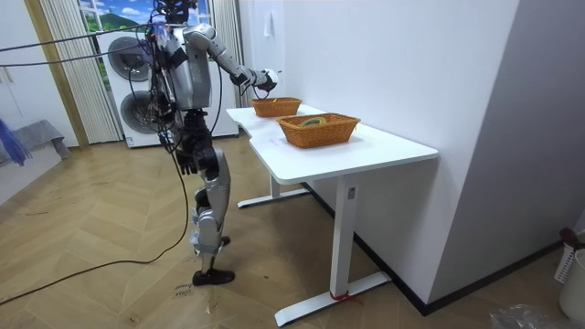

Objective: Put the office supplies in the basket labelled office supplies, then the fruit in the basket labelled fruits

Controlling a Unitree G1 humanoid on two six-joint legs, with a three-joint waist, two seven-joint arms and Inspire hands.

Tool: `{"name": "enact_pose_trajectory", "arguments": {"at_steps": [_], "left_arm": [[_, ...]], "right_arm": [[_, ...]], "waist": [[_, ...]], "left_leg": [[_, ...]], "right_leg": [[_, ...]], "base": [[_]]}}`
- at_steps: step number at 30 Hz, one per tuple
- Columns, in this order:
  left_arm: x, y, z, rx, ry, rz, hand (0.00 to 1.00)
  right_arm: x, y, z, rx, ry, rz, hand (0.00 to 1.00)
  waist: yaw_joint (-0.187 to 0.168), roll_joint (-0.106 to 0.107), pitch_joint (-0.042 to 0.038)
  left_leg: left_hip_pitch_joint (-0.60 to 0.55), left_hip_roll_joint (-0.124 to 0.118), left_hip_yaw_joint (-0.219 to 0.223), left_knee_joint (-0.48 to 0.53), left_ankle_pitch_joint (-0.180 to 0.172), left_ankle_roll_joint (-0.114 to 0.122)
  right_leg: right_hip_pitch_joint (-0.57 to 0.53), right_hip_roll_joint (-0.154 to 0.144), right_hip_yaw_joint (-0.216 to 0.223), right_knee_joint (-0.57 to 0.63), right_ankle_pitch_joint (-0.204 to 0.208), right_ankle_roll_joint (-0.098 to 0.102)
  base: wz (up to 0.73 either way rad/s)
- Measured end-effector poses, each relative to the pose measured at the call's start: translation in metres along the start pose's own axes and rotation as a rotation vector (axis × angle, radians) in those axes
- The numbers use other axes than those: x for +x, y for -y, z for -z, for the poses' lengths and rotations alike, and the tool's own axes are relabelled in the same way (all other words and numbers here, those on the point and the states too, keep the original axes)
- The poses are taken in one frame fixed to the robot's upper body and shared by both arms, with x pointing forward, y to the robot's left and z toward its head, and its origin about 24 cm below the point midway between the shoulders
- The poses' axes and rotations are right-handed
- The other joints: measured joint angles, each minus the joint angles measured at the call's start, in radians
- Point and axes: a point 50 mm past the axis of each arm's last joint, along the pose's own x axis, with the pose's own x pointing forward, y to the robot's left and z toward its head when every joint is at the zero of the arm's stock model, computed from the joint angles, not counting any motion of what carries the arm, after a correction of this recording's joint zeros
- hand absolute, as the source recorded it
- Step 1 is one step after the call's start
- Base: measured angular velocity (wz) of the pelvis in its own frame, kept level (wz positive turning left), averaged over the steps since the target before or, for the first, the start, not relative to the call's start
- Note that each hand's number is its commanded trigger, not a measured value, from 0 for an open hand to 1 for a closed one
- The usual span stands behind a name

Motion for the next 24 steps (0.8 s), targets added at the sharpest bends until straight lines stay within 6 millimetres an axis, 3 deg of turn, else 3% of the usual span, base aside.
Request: {"name": "enact_pose_trajectory", "arguments": {"at_steps": [1,2,3,4,5,19,23,24], "left_arm": [[0.0,0.0,0.0,0.002,0.001,0.006,0.0],[0.0,0.0,0.0,0.002,0.001,0.007,0.0],[0.0,0.0,0.0,0.002,0.001,0.01,0.0],[0.0,0.0,0.0,0.003,0.001,0.01,0.0],[0.0,0.0,0.0,0.003,0.001,0.01,0.0],[0.0,0.0,0.001,0.034,0.004,0.011,0.0],[0.0,0.001,0.001,0.035,0.003,0.012,0.0],[-0.001,0.001,0.002,0.035,0.0,0.013,0.0]], "right_arm": [[0.0,0.0,0.001,0.0,-0.005,0.0,0.58],[0.0,0.0,0.002,0.0,-0.01,-0.001,0.36],[0.0,0.0,0.006,-0.001,-0.024,-0.001,0.29],[0.0,-0.001,0.009,-0.004,-0.035,-0.002,0.07],[0.0,-0.001,0.01,-0.004,-0.04,-0.003,0.0],[0.0,0.0,0.013,-0.006,-0.05,0.017,0.0],[0.0,0.001,0.013,-0.006,-0.049,0.022,0.0],[0.0,0.0,0.013,-0.006,-0.049,0.022,0.0]], "waist": [[0.002,0.0,0.0001],[0.003,0.0,0.0],[0.006,-0.001,-0.0003],[0.008,-0.003,0.0002],[0.009,-0.003,0.0],[0.024,-0.008,-0.0019],[0.024,-0.006,-0.0003],[0.024,-0.001,0.0032]], "left_leg": [[0.0,0.001,0.003,-0.003,0.0,0.0],[0.001,0.001,0.005,-0.004,0.0,0.0],[0.002,0.001,0.006,-0.003,0.0,0.0],[0.002,0.001,0.008,-0.003,0.0,0.0],[0.002,0.001,0.009,-0.002,0.0,0.0],[0.008,0.001,0.009,0.005,0.0,0.0],[0.007,0.001,0.009,0.004,0.0,0.0],[0.007,0.001,0.009,0.005,0.0,0.0]], "right_leg": [[0.0,0.001,0.009,0.0,0.0,0.0],[0.0,0.001,0.011,0.0,0.0,0.0],[0.0,0.001,0.013,0.0,0.0,0.0],[0.0,0.001,0.015,0.0,0.0,0.0],[0.0,0.001,0.016,0.0,0.0,0.0],[0.008,0.0,0.015,0.0,0.0,0.0],[0.008,0.0,0.015,0.001,0.0,0.0],[0.009,0.0,0.015,0.001,0.0,0.0]], "base": [[-0.06],[-0.06],[-0.05],[-0.05],[-0.03],[0.0],[0.0],[0.0]]}}
